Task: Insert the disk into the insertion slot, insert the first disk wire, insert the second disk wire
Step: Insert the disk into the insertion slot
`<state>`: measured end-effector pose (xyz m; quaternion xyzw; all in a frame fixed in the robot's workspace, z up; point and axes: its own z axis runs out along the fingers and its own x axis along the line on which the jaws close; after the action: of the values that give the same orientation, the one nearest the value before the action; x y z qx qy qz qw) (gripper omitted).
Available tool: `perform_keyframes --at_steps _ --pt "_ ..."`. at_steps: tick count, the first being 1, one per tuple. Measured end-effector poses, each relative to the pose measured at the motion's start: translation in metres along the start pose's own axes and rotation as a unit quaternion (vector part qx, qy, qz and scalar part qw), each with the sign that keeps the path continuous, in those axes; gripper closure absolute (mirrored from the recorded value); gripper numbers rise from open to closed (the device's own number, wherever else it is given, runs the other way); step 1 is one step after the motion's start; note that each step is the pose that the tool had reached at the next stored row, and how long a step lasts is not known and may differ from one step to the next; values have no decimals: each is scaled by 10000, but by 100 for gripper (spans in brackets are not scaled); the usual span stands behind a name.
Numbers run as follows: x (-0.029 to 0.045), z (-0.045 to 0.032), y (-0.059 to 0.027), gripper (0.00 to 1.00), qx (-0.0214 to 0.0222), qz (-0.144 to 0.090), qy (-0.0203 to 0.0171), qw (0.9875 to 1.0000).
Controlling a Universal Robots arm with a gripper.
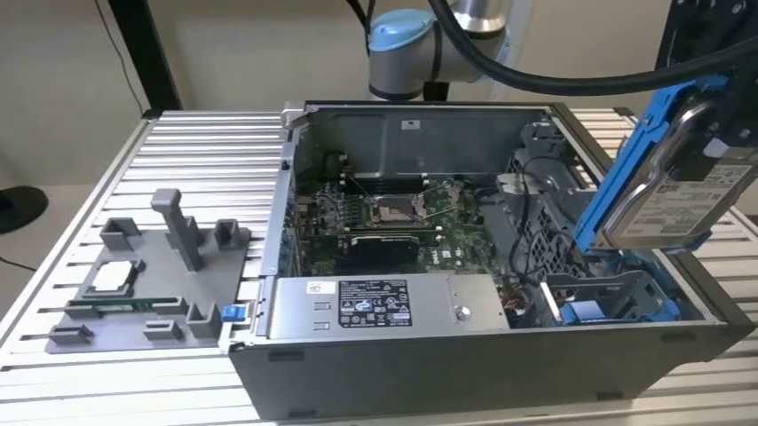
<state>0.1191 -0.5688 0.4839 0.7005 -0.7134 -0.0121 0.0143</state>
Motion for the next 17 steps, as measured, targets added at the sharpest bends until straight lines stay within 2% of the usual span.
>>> perform_keyframes --at_steps 17 --pt "12 297 -48 100 0 0 -1 10000"
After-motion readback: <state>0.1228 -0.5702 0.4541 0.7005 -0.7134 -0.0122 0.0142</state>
